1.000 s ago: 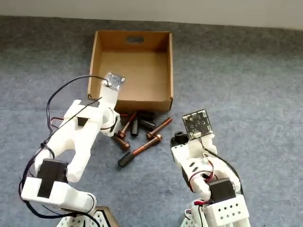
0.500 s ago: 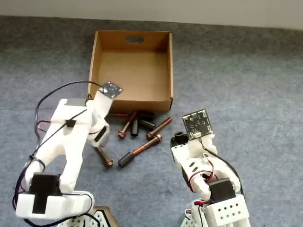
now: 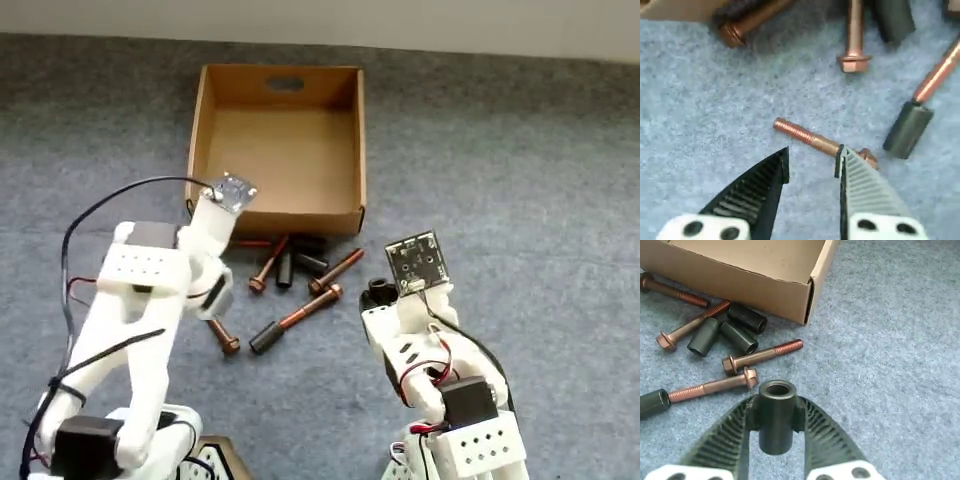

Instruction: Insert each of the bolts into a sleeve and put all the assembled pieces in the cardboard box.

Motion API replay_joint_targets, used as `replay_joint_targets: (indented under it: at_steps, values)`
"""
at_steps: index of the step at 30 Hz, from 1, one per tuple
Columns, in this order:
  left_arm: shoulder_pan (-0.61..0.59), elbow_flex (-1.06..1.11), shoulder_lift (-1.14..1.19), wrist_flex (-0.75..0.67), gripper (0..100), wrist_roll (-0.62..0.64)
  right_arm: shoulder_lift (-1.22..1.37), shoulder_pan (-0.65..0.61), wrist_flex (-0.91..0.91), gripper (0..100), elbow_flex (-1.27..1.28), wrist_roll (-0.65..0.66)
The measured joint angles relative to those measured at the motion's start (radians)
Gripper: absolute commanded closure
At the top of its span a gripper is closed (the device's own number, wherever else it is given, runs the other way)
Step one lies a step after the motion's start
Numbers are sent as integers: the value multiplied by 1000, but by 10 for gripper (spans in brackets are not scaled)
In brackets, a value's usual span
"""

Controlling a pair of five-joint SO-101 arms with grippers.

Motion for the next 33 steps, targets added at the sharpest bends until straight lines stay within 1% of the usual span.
replay_joint_targets:
  at_steps: [3, 5, 8, 10, 18, 24, 26, 29, 30, 33]
  values:
    - [43, 0, 68, -2, 825, 184, 0, 0, 0, 993, 0, 0]
    - [61, 0, 129, -2, 825, 281, 0, 0, 0, 993, 0, 0]
    - [64, -15, 206, -2, 828, 384, 0, 0, 0, 993, 0, 0]
    - [63, -32, 252, -3, 825, 417, 0, 0, 0, 993, 0, 0]
    - [63, -52, 381, -6, 826, 434, 0, 0, 0, 993, 0, 0]
    - [63, -130, 494, 14, 831, 433, 0, 0, 0, 993, 0, 0]
    - [63, -176, 549, 52, 866, 433, 0, 0, 0, 993, 0, 0]
    - [68, -282, 632, 140, 982, 430, 0, 0, 0, 993, 0, 0]
    - [68, -319, 654, 167, 998, 407, 0, 0, 0, 993, 0, 0]
    - [69, -387, 709, 219, 994, 319, 0, 0, 0, 993, 0, 0]
